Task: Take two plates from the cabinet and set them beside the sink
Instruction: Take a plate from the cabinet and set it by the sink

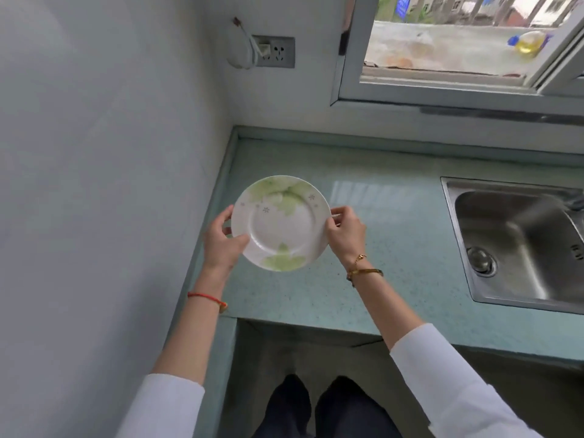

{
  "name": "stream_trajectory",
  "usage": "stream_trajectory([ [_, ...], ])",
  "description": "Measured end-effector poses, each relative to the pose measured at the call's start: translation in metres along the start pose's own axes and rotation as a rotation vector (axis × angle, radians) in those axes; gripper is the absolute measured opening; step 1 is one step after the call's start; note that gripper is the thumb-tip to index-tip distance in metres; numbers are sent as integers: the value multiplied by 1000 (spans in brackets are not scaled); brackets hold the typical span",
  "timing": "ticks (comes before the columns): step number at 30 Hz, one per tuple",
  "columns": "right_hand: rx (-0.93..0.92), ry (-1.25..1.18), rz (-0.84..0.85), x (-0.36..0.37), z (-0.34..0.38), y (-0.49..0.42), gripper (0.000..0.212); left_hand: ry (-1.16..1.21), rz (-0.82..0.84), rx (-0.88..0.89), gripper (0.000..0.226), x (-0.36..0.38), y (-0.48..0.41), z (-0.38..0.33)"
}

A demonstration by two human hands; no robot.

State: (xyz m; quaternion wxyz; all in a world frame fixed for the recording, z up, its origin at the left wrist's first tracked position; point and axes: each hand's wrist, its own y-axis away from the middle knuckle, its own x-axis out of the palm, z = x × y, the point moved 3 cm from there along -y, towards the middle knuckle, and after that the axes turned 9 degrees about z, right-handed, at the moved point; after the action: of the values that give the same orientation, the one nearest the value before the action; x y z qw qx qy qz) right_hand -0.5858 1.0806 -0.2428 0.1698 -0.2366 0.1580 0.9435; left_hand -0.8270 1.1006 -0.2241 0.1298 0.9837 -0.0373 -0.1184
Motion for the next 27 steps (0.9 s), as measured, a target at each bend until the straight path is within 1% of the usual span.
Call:
stream_trajectory([
  [6, 130, 0, 10, 41, -8, -75, 21, -150, 59, -70, 81, 1, -79, 17],
  [11, 173, 15, 29, 70, -22, -125, 15, -252, 86, -99, 82, 10, -130, 36],
  [15, 213, 63, 53, 84, -39, -154, 16, -330, 146, -129, 83, 21, -164, 51],
  [21, 238, 119, 76, 97, -56, -182, 17, -350, 189, -177, 78, 34, -197, 65],
  [27, 245, 130, 105, 101, -63, -196, 20, -359, 214, -233, 89, 41, -214, 71],
])
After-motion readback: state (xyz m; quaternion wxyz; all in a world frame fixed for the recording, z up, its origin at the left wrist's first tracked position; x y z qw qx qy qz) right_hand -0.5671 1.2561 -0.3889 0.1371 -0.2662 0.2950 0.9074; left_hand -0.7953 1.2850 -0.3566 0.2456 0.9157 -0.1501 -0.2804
